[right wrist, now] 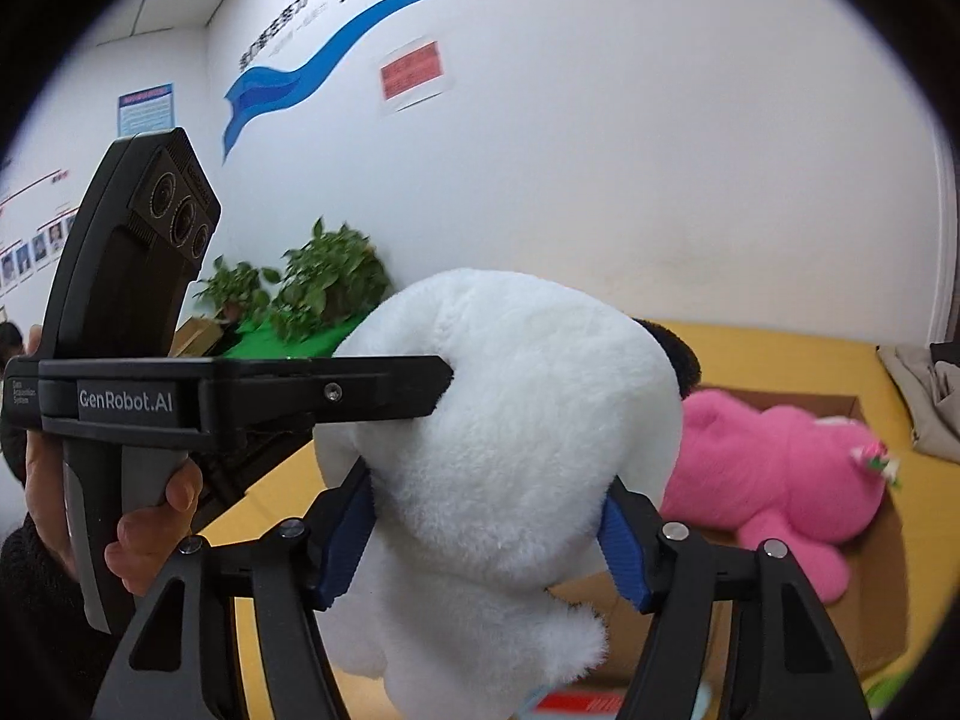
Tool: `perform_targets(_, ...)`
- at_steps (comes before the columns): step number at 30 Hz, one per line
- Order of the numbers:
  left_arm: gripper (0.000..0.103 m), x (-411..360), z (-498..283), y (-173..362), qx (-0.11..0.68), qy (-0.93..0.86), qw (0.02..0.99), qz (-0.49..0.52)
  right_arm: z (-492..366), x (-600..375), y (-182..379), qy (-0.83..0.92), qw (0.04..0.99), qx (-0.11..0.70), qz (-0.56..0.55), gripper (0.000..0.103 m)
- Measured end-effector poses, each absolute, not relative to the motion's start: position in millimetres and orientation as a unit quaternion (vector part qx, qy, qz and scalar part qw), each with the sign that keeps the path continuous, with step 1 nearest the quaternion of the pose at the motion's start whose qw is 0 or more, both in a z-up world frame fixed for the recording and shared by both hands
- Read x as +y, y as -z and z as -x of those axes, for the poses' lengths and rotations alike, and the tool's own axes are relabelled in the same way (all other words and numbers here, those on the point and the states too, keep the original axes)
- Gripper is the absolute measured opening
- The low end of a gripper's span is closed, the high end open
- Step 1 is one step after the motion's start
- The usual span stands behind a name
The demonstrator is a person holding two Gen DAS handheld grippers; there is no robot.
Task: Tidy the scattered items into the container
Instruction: 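Lift the white panda with both tools and lower it into the box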
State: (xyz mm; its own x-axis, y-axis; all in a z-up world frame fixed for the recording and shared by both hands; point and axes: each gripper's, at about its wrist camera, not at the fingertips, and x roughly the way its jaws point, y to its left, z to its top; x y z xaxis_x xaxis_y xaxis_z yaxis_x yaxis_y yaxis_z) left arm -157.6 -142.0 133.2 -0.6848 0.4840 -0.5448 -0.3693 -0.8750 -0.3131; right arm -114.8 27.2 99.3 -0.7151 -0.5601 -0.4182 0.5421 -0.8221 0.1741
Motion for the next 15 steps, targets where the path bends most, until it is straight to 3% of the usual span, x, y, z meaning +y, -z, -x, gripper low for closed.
perform_targets(5,0.073,-144,200,-124,-0.095,-0.907,0.229,0.342,161,31,-97,0.927,0.287,-0.03,-0.241,0.065)
perform_targets(15,0.073,-144,211,-90,-0.09,-0.901,0.21,0.369,178,24,-61,0.918,0.28,-0.046,-0.278,0.064)
